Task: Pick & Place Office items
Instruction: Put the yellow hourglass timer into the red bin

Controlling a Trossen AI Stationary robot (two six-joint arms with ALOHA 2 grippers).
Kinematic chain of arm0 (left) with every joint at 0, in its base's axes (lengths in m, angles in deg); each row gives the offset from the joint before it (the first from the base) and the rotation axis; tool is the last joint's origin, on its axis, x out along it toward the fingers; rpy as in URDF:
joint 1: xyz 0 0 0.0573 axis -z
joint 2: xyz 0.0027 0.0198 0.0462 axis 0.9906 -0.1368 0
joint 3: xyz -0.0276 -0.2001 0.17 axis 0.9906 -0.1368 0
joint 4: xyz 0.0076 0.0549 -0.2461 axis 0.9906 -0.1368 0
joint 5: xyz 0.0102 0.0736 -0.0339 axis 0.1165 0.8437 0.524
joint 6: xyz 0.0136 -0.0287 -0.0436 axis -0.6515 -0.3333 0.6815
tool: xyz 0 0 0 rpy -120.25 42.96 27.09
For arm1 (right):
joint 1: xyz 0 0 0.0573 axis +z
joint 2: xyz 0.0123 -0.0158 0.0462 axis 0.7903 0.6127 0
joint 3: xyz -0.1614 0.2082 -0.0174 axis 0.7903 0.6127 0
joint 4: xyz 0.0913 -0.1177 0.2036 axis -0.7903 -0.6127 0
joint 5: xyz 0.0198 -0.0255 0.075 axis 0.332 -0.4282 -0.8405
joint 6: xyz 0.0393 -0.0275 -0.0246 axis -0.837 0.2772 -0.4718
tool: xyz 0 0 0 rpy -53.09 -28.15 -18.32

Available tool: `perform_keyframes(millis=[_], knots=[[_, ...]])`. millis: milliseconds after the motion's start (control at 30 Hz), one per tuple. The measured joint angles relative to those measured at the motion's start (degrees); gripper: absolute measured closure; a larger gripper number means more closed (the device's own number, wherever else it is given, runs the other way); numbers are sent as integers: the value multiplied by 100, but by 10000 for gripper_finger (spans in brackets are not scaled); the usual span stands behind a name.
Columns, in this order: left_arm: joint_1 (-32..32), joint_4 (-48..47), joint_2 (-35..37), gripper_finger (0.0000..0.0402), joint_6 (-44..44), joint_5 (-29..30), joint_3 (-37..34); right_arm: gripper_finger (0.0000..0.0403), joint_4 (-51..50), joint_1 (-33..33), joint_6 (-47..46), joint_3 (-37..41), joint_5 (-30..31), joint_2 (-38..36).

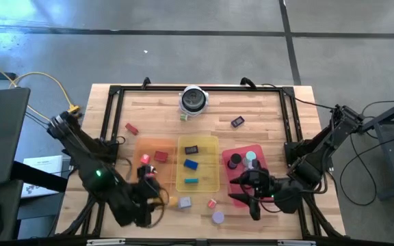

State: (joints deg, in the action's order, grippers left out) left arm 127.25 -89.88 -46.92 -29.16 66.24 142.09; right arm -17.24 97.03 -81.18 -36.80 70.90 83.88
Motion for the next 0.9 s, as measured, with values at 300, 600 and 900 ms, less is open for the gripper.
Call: perform_keyframes(millis=[300,600,900], knots=[[-273,3525,687,210,-3370,1419,11,199,1053,-338,-42,6,-1056,-215],[-345,6133,509,210,-5470,1019,9,198,3970,-869,700,0,-2500,-232],[-341,6694,309,210,-5588,1008,4,117,4380,-1234,776,0,-2675,-221]])
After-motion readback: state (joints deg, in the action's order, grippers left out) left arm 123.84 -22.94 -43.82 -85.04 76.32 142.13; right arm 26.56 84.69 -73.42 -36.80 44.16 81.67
